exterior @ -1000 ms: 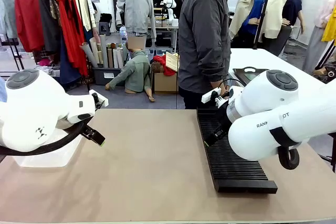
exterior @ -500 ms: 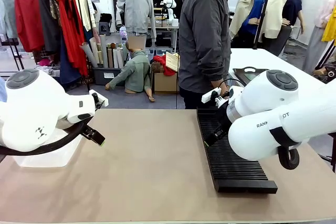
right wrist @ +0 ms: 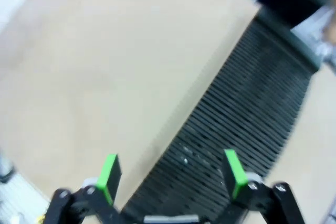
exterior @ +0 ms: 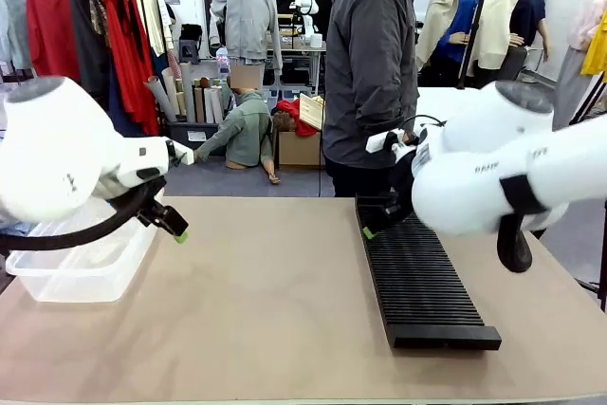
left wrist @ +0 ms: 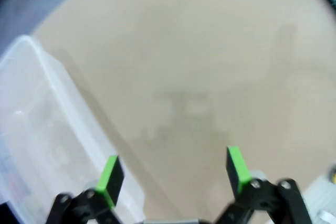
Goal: Sort PCBs into racks and boxes based on the side picked up.
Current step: Pick up the Blank PCB handed by the Human.
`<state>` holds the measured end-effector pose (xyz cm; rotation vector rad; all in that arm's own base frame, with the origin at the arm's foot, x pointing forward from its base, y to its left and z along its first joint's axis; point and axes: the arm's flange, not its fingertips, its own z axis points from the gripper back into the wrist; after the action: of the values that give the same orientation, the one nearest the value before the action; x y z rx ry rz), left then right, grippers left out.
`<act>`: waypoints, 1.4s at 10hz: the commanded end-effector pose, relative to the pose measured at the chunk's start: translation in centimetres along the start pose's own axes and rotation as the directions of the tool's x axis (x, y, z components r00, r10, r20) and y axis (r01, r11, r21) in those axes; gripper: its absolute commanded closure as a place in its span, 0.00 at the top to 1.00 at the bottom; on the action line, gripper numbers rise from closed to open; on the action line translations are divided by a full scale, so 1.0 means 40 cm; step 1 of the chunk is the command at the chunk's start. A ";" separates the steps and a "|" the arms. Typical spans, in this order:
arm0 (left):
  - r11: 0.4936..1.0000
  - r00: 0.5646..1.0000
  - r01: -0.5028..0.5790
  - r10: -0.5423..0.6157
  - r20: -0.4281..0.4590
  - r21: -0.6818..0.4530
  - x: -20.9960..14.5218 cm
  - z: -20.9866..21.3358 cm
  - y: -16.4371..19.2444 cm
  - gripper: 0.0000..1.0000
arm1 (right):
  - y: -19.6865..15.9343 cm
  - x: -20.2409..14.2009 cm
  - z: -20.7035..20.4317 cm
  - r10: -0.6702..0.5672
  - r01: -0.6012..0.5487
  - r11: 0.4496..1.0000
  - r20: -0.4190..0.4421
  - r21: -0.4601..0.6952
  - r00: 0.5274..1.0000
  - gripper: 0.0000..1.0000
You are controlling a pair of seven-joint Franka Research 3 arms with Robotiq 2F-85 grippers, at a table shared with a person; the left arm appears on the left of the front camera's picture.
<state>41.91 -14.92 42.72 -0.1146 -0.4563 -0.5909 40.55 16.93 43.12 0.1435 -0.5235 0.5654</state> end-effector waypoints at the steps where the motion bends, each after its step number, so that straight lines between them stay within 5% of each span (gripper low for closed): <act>1: 0.988 0.997 -0.065 0.060 -0.040 -0.139 0.044 0.074 0.081 1.00 | -0.073 0.047 0.048 -0.071 0.086 0.990 -0.128 0.114 0.989 1.00; 3: 0.931 0.987 -0.162 0.147 -0.072 -0.326 0.067 0.131 0.138 1.00 | -0.139 0.069 0.095 -0.109 0.170 0.943 -0.217 0.286 0.970 1.00; 5: 0.855 0.975 -0.200 0.221 -0.013 -0.478 0.058 0.169 0.195 1.00 | -0.202 0.072 0.125 -0.170 0.273 0.820 -0.242 0.502 0.955 1.00; 10: 0.600 0.853 -0.222 0.502 0.145 -0.769 -0.126 0.249 0.351 1.00 | -0.394 -0.042 0.219 -0.353 0.329 0.360 -0.199 0.873 0.914 1.00; 12: 0.511 0.752 -0.222 0.631 0.187 -0.830 -0.212 0.273 0.408 1.00 | -0.447 -0.115 0.265 -0.466 0.305 0.286 -0.146 0.909 0.872 1.00; 14: 0.492 0.712 -0.197 0.666 0.221 -0.848 -0.254 0.289 0.436 1.00 | -0.474 -0.154 0.269 -0.516 0.303 0.262 -0.133 0.916 0.846 1.00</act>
<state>40.02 7.82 49.28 -1.2424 -0.6100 -0.1408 41.96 -5.50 49.89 1.4123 -0.2183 0.2407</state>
